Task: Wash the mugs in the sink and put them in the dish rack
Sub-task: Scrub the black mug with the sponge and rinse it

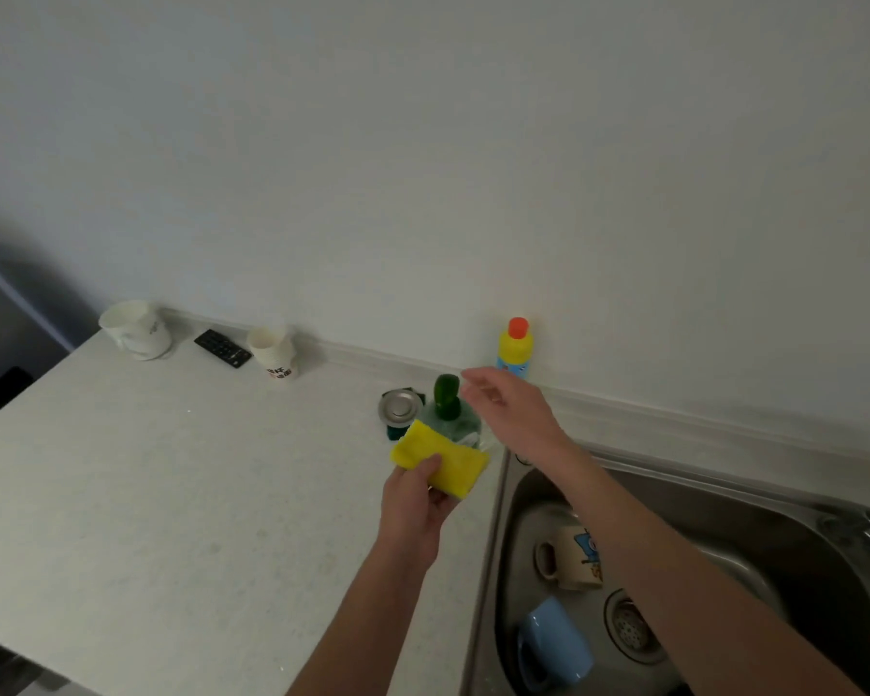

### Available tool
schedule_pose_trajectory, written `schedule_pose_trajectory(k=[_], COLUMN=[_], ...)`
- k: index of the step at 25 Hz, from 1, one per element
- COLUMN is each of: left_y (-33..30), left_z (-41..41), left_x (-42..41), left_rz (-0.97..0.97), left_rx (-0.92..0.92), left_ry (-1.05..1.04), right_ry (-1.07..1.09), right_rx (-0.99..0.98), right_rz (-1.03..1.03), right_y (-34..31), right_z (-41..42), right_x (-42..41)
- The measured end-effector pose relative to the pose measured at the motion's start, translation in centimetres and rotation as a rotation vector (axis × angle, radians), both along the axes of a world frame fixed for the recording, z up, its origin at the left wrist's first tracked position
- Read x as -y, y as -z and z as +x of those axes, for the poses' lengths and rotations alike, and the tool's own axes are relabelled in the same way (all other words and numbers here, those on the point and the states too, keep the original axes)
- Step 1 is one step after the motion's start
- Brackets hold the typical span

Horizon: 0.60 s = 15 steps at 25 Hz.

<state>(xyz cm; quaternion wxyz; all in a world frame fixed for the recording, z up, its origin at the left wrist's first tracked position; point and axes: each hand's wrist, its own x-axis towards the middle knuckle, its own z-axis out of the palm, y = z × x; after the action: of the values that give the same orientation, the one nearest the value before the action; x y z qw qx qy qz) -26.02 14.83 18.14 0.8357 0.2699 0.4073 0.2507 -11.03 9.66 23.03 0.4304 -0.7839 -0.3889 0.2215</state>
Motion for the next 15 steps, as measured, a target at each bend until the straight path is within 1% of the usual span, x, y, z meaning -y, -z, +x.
schedule_pose_trajectory(k=[1, 4, 7, 9, 11, 15], left_y=[-0.4, -1.2, -1.9, -2.2, -2.2, -1.8], left_z=[-0.1, 0.3, 1.1, 1.4, 1.4, 1.4], left_x=[-0.6, -2.0, -2.9, -3.2, -3.5, -3.7], left_rz=[-0.005, -0.038, -0.039, -0.039, -0.046, -0.053], left_rx=[0.021, 0.087, 0.158, 0.176, 0.188, 0.224], left_ry=[-0.006, 0.006, 0.044, 0.057, 0.065, 0.079], right_ry=[-0.001, -0.036, -0.048, -0.033, -0.012, -0.018], right_rx=[0.014, 0.077, 0.074, 0.018, -0.079, -0.154], right_rz=[-0.012, -0.140, -0.187, -0.144, -0.093, -0.109], right_y=[-0.4, -0.8, -0.1, 0.7, 1.4, 1.4], right_z=[0.3, 1.3, 1.8, 1.8, 1.6, 1.6], right_x=[-1.4, -4.5, -5.6, -5.6, -5.4, -5.4])
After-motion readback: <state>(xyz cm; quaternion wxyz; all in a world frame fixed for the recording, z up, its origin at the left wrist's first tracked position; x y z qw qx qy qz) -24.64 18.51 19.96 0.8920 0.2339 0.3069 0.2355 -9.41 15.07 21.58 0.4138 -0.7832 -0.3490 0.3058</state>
